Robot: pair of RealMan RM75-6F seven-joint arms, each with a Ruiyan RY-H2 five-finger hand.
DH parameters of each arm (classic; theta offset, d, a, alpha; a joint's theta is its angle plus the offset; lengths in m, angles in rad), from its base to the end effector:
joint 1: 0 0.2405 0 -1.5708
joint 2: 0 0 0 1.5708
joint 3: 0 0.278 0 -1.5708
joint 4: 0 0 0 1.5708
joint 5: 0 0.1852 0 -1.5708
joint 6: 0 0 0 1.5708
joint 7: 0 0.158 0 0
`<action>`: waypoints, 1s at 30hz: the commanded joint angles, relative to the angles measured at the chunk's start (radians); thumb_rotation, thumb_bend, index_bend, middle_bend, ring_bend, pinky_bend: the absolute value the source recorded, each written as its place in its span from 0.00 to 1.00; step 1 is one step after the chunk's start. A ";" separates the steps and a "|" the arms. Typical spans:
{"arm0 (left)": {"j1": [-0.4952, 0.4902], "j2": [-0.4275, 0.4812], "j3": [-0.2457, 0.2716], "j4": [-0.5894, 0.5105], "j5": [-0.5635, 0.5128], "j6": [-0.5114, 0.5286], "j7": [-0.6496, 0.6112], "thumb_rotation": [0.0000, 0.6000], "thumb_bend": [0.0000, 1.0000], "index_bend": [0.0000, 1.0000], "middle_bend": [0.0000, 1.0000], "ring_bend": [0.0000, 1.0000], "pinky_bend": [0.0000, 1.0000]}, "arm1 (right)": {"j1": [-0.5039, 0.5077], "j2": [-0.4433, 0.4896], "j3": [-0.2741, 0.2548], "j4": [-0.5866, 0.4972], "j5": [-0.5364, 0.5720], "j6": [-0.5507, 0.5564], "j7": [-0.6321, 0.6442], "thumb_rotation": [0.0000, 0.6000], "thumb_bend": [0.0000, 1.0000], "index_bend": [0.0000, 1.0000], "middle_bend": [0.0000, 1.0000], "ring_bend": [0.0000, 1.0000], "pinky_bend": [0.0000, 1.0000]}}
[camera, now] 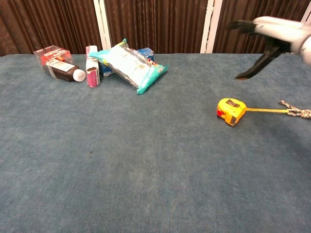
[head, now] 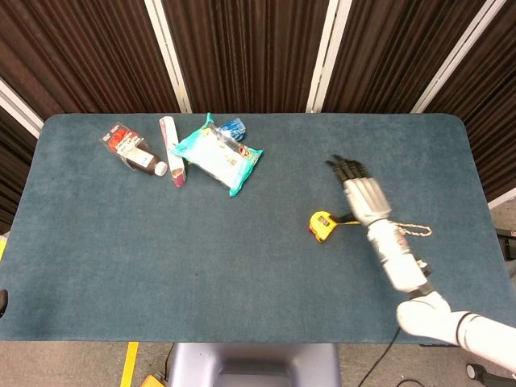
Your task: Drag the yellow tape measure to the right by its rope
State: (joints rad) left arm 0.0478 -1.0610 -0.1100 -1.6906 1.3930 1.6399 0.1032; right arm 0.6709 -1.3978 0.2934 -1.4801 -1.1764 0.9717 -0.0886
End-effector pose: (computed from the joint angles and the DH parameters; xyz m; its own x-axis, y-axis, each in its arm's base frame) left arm -0.3338 0.1578 0.2414 0.4837 -0.1358 0.8646 0.8654 0.2218 -0.4493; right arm -0.1822 -0.3910 0.0822 0.2626 -0.1599 0.9516 -0.9378 -0.2746 0.2127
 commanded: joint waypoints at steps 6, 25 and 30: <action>-0.002 0.005 0.001 0.004 0.001 -0.008 -0.019 1.00 0.41 0.15 0.00 0.00 0.12 | -0.079 -0.098 -0.155 -0.207 -0.271 0.283 -0.154 1.00 0.20 0.21 0.05 0.04 0.00; -0.018 0.003 0.012 0.002 0.016 -0.035 -0.010 1.00 0.41 0.15 0.00 0.00 0.12 | -0.485 0.232 -0.325 -0.090 -0.272 0.647 0.027 1.00 0.21 0.19 0.06 0.04 0.00; -0.019 0.009 0.020 0.011 0.042 -0.031 -0.022 1.00 0.41 0.15 0.00 0.00 0.12 | -0.502 0.197 -0.287 0.091 -0.214 0.590 0.216 1.00 0.21 0.19 0.06 0.04 0.00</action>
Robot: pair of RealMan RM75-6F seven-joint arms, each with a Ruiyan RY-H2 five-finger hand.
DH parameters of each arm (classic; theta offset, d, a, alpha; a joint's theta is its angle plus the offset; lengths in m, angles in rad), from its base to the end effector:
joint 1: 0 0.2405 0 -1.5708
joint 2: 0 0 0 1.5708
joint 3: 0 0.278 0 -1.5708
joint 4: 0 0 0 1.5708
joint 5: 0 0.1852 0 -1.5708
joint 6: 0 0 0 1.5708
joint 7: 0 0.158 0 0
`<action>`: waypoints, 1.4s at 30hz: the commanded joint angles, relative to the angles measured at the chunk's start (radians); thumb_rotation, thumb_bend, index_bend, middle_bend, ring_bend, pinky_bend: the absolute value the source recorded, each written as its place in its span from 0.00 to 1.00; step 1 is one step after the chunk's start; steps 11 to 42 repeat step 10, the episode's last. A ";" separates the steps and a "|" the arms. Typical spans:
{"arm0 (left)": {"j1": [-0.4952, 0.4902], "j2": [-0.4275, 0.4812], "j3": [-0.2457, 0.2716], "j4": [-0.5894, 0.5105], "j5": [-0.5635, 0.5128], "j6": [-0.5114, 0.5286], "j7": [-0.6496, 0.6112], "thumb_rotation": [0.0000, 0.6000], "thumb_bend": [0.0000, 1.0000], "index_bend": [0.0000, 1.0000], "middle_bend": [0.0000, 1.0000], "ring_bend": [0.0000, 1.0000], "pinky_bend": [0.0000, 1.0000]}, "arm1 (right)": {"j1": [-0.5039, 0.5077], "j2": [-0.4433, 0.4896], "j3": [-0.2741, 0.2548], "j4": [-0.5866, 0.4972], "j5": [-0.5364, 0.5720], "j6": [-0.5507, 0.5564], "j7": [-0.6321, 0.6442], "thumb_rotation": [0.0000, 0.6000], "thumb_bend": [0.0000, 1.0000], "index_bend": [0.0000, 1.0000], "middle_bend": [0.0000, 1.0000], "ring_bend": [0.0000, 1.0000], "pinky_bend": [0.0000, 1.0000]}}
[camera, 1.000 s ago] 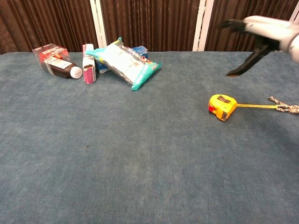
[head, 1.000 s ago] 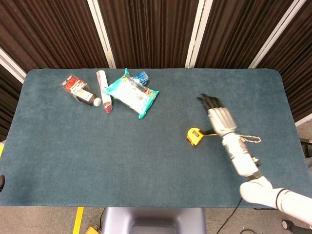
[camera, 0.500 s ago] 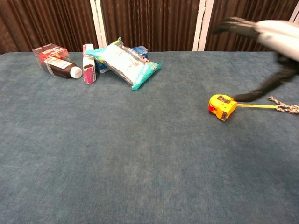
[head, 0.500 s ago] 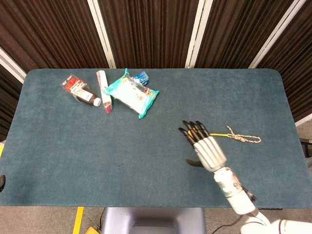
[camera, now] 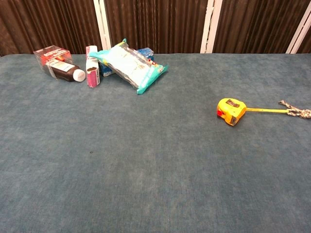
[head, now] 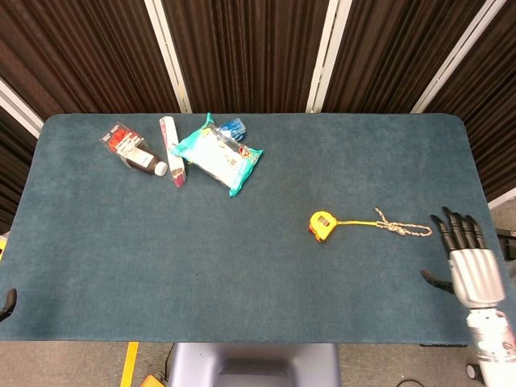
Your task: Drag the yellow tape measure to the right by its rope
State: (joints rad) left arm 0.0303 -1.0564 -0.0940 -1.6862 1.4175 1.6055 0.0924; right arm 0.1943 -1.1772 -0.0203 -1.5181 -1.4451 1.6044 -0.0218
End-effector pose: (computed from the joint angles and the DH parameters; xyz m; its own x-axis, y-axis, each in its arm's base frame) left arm -0.3315 0.1624 0.2345 0.4756 -0.0994 0.8740 0.8726 0.1790 -0.4545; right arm -0.3173 -0.2184 0.1905 0.4442 0.0980 0.8906 -0.8917 -0.0485 0.4501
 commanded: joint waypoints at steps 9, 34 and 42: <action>-0.006 0.002 0.007 0.027 0.019 -0.005 -0.019 1.00 0.41 0.15 0.00 0.00 0.11 | -0.029 -0.040 0.054 0.156 0.078 -0.111 0.125 1.00 0.21 0.18 0.06 0.04 0.00; -0.007 0.003 0.006 0.027 0.017 -0.008 -0.018 1.00 0.41 0.15 0.00 0.00 0.11 | -0.030 -0.044 0.058 0.153 0.081 -0.112 0.120 1.00 0.21 0.18 0.06 0.04 0.00; -0.007 0.003 0.006 0.027 0.017 -0.008 -0.018 1.00 0.41 0.15 0.00 0.00 0.11 | -0.030 -0.044 0.058 0.153 0.081 -0.112 0.120 1.00 0.21 0.18 0.06 0.04 0.00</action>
